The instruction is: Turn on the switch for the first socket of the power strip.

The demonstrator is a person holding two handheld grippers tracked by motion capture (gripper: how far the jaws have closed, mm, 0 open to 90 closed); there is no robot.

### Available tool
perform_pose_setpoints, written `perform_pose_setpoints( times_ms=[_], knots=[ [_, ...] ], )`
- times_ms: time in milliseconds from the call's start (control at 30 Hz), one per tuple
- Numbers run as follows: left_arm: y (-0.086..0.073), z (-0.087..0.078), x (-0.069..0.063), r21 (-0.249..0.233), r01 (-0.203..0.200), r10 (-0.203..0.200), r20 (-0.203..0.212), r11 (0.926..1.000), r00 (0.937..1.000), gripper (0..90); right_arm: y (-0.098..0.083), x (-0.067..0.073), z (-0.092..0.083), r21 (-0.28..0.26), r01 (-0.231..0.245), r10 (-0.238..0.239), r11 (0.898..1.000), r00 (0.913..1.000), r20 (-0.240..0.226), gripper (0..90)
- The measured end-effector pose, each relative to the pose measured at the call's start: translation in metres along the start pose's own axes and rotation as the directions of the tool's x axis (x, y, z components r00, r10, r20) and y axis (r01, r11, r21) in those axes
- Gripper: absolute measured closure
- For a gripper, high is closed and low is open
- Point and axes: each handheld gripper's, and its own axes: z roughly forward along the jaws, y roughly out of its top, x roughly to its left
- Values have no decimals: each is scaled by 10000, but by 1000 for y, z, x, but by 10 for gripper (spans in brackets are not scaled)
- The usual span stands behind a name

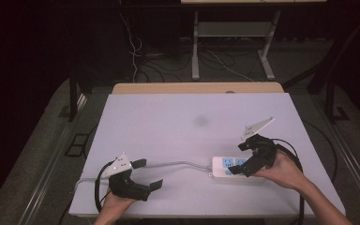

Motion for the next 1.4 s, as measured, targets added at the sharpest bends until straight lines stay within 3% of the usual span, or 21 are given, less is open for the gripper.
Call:
perform_pose_setpoints(
  times_ms=[67, 100, 200, 267, 367, 400, 433, 533, 567, 600, 700, 867, 1400],
  knots=[
    [0, 0, 0, -2, 7, -7, 1, 10000, 10000, 0, 1, 0, 0, 132, 66, -65, 9999, 9999, -102, 66],
    [0, 0, 0, -13, 18, -18, -3, 10000, 10000, 0, 4, 1, 0, 284, 173, -168, 9994, 9997, -169, 164],
    [0, -1, 0, -35, 38, -38, -12, 10000, 10000, 0, 6, 1, 0, 294, 417, -407, 9987, 9986, -336, 231],
    [0, -1, 0, -51, 41, -41, -24, 10000, 10000, 0, 8, 3, 0, 314, 547, -534, 9980, 9978, -404, 356],
    [0, -1, 0, -53, 40, -40, -11, 10000, 10000, 0, 8, 3, 2, 414, 690, -672, 9968, 9968, -432, 428],
    [0, -1, 0, -40, 40, -40, -12, 10000, 10000, 0, 8, 3, 3, 489, 675, -655, 9965, 9969, -425, 522],
    [0, -1, 0, -37, 40, -40, -13, 10000, 10000, 0, 8, 3, 3, 489, 675, -655, 9965, 9969, -425, 522],
    [0, -1, 0, -32, 35, -35, -16, 10000, 10000, 0, 8, 1, 5, 555, 710, -681, 9959, 9963, -530, 692],
    [0, -1, 0, -32, 38, -38, -14, 10000, 10000, 0, 8, 1, 5, 555, 710, -681, 9959, 9963, -530, 692],
    [0, -1, 0, -24, 30, -30, -15, 10000, 10000, 0, 8, 0, 6, 624, 729, -692, 9954, 9958, -596, 759],
    [0, -1, 0, -15, 31, -31, -5, 10000, 10000, 0, 8, -1, 9, 780, 736, -682, 9942, 9952, -698, 836],
    [0, 0, 0, 10, 0, 0, 11, 10000, 10000, 0, 9, -1, 14, 1016, 885, -799, 9909, 9931, -856, 896],
    [0, 0, 0, 89, -31, 31, 42, 10000, 10000, 0, 11, 1, 27, 1505, 1050, -913, 9830, 9913, -953, 896]
  ],
)
